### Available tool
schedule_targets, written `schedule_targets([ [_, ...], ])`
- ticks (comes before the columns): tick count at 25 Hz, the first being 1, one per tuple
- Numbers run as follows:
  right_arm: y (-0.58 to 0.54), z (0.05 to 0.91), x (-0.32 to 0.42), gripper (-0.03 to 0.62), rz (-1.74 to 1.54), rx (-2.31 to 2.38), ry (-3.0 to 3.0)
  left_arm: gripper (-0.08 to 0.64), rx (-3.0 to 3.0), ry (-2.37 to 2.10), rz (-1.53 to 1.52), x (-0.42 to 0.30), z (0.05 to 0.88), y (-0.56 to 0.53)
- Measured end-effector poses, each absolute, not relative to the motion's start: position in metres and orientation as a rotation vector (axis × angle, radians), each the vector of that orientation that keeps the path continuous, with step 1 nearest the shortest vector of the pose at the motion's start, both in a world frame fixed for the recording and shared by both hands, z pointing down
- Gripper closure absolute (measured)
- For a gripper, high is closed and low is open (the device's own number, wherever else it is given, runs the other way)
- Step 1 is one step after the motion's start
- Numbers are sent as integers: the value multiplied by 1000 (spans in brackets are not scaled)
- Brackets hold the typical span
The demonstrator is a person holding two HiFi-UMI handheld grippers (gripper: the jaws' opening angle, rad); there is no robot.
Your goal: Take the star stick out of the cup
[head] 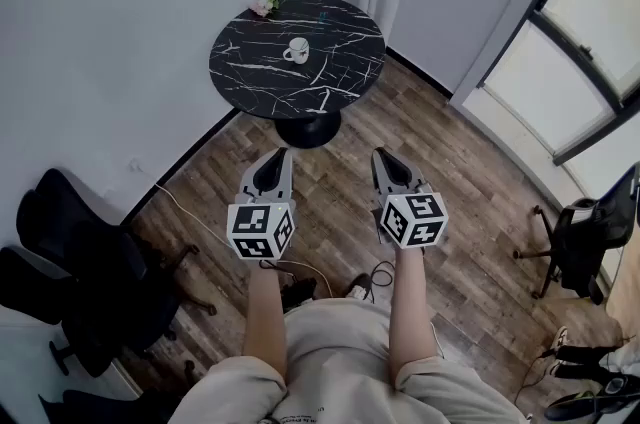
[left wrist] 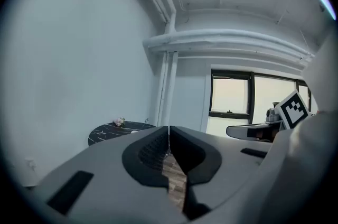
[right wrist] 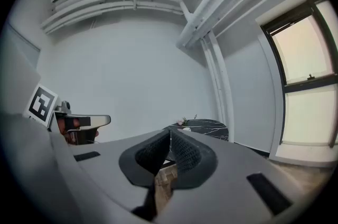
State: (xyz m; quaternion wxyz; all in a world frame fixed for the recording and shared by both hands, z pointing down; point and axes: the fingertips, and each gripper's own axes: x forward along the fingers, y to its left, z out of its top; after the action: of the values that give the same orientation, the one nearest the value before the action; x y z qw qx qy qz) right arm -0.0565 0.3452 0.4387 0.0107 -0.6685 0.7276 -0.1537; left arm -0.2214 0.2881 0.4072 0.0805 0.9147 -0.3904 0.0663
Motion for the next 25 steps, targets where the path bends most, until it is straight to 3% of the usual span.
schedule_targets([
  [12, 361, 452, 16, 552, -444, -2033, 2320, 535, 2711, -1271, 202, -169, 419, 302],
  [25, 330, 462, 21, 551, -430, -1962, 2343, 535, 2737, -1180, 216, -139, 439, 256],
])
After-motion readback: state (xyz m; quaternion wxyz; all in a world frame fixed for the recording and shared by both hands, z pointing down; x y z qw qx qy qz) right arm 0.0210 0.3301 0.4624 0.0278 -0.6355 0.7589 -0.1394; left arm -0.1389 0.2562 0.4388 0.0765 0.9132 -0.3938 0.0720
